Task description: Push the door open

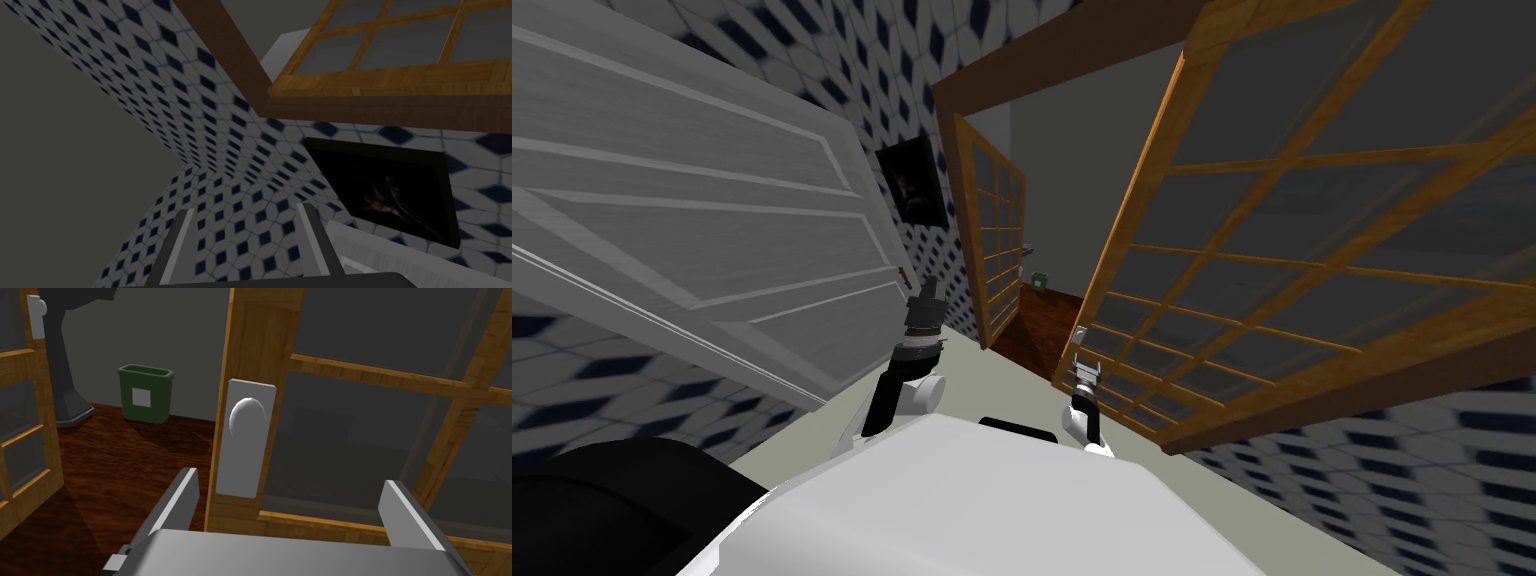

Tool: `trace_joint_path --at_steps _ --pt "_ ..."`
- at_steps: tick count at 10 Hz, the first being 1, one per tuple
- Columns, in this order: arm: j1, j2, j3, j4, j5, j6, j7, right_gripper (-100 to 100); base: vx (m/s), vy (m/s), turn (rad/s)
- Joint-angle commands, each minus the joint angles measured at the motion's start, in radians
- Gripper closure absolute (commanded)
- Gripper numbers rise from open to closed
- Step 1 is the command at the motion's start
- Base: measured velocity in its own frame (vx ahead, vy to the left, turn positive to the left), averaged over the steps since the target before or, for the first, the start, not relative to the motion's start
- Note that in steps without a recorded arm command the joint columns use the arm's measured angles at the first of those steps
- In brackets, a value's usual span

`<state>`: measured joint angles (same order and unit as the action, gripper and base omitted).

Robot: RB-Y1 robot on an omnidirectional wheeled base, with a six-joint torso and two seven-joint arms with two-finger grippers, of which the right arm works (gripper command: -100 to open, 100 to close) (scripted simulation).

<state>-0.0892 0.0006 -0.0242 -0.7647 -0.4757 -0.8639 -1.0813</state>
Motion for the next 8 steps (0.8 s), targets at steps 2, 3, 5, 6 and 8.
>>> trace_joint_path --at_steps 2,3,5,6,8 --pt "-0.023 0.022 0.002 0.072 -0.023 -0.025 -0.054 -100 0.054 -0.08 0.196" --pt "-0.027 0.026 0.002 0.086 -0.027 -0.029 -0.063 -100 0.045 -0.096 0.128" --pt "-0.046 0.044 0.003 0.139 -0.043 -0.047 -0.099 -100 0.048 -0.078 0.135" --pt "-0.048 0.046 0.003 0.145 -0.045 -0.048 -0.102 -100 0.028 -0.067 0.068" --pt "-0.042 0.017 0.002 0.131 -0.044 -0.042 -0.096 -100 0.036 -0.029 0.01"
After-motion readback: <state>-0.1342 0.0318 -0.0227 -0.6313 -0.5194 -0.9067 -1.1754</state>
